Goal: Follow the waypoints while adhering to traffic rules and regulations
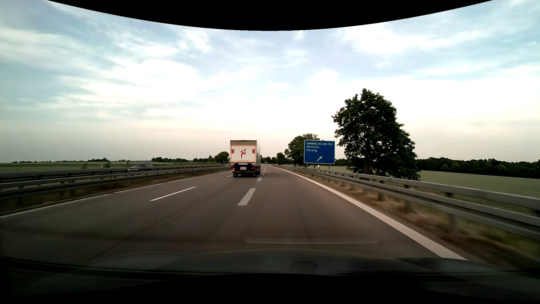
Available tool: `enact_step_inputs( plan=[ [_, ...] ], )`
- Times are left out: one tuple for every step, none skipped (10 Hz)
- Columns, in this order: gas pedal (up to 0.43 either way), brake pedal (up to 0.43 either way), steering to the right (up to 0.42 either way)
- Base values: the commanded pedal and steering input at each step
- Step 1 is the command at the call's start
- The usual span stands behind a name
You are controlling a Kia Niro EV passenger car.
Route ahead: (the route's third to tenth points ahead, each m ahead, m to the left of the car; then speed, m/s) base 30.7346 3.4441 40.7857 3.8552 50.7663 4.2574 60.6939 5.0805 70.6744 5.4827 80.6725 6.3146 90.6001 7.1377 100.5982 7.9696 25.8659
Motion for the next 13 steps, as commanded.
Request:
enact_step_inputs(
  plan=[
    [0.197, 0.006, -0.010],
    [0.197, 0.006, -0.010],
    [0.197, 0.006, -0.010],
    [0.197, 0.006, -0.009],
    [0.197, 0.006, -0.009],
    [0.197, 0.006, -0.009],
    [0.197, 0.006, -0.009],
    [0.197, 0.006, -0.009],
    [0.189, 0.006, -0.009],
    [0.189, 0.006, -0.009],
    [0.189, 0.006, -0.009],
    [0.177, 0.006, -0.009],
    [0.169, 0.006, -0.009]
  ],
)
